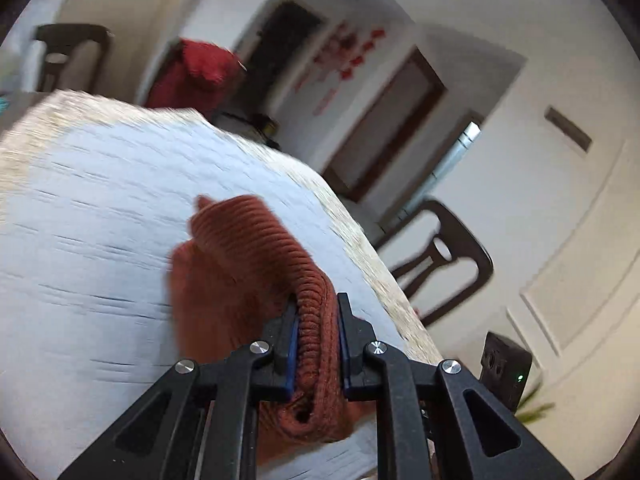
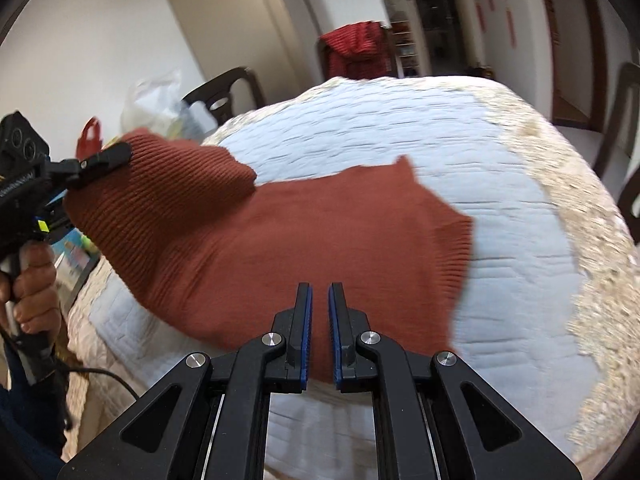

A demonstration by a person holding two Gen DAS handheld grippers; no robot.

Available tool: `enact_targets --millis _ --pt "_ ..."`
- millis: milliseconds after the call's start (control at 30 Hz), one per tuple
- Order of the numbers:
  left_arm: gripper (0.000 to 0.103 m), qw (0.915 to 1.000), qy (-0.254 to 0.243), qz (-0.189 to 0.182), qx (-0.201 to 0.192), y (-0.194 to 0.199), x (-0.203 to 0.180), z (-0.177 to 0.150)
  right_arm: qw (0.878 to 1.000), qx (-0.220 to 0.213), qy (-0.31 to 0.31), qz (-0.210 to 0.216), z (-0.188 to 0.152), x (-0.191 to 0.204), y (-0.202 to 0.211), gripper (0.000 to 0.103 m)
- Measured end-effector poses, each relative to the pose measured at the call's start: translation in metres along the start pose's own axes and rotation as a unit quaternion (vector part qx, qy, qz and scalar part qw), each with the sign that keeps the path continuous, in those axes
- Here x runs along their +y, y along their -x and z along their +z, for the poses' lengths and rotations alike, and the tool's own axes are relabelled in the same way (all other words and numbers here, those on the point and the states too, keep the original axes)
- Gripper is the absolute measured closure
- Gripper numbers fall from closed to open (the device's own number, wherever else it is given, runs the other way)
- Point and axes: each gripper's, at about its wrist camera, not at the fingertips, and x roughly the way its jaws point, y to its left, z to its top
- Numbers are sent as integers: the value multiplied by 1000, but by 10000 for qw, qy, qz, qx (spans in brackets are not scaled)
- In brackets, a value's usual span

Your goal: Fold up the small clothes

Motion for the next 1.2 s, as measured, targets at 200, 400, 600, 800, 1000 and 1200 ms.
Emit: enact_targets --millis 200,400,600,800,1000,1200 --pt "86 9933 -38 -179 1141 -82 -8 -32 9995 12 -306 -17 -7 -21 11 95" --pt "72 9965 -244 -446 662 -43 -21 -20 9987 56 -401 301 -9 -25 15 93" --pt "70 9994 -227 234 75 3 10 -7 9887 -172 -863 1217 -1 -27 20 52" --pt "70 9976 -37 644 254 -2 43 -30 9713 305 -1337 1944 7 -27 -6 52" --pt "71 9971 -205 688 270 -10 45 -44 9673 816 -1524 1854 16 -23 -40 52" --pt "71 9969 -271 680 277 -14 47 -49 9704 903 -1418 1736 28 -14 -59 52"
